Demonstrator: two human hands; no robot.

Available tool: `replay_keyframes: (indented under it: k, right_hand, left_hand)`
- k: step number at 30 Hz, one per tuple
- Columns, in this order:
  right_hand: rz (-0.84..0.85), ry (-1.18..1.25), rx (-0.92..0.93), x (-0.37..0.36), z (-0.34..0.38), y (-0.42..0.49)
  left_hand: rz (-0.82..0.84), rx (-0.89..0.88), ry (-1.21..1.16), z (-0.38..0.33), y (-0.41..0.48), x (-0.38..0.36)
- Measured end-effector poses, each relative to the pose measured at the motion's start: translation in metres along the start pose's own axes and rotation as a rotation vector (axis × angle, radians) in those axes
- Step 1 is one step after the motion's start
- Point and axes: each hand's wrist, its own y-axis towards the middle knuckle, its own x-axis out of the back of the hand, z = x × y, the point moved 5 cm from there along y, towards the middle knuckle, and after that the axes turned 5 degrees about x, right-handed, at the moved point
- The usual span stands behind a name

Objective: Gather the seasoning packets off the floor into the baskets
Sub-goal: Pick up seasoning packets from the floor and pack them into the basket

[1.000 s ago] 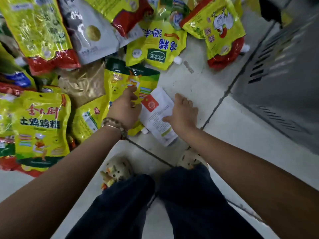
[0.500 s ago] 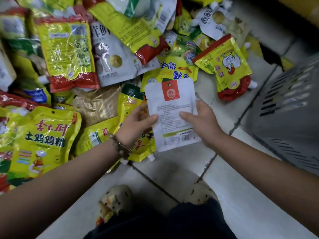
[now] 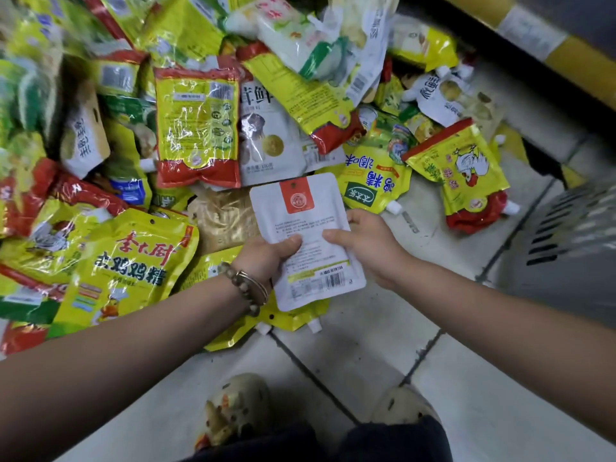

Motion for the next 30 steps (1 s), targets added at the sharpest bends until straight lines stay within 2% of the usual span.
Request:
replay_keyframes:
  k: [3,7,12,15,19,23,26,30]
  right_hand:
    - [-0.022,0.091,-0.032,0.013,0.011,0.013]
    - [-0.177,0.069,0.031,0.049,0.033,0.044]
    - [-0.460,-0.219,0.112,0.111,0.043,0.097]
    - [-0.585,-0.554,0.136,0.155,0.051,0.125]
    - [-0.574,-1.049,0.028,0.188,0.055,0.160]
    - [-0.532,-1.412,0.056,0.188,0.063,0.180]
    - [-0.502,-1.472,0.062,0.188,0.059,0.187]
    - [-0.544,-1.420,0.167,0.194,0.058,0.184]
  left_hand:
    - [-0.013,-0.019,-0.042,-0.012,0.003,-0.002]
    - [-0.064,-0.032,-0.037,-0.021,0.009,0.001]
    - [-0.050,-0.016,-0.022,-0.020,0.017,0.000]
    - [-0.051,0.010,-0.014,-0.016,0.024,-0.002]
    - [-0.018,0.057,-0.004,-0.014,0.035,-0.015]
    - [0.027,0.078,0.006,-0.017,0.043,-0.029]
    - [0.029,0.082,0.007,-0.018,0.045,-0.034]
    - [0.022,0.072,0.009,-0.014,0.046,-0.036]
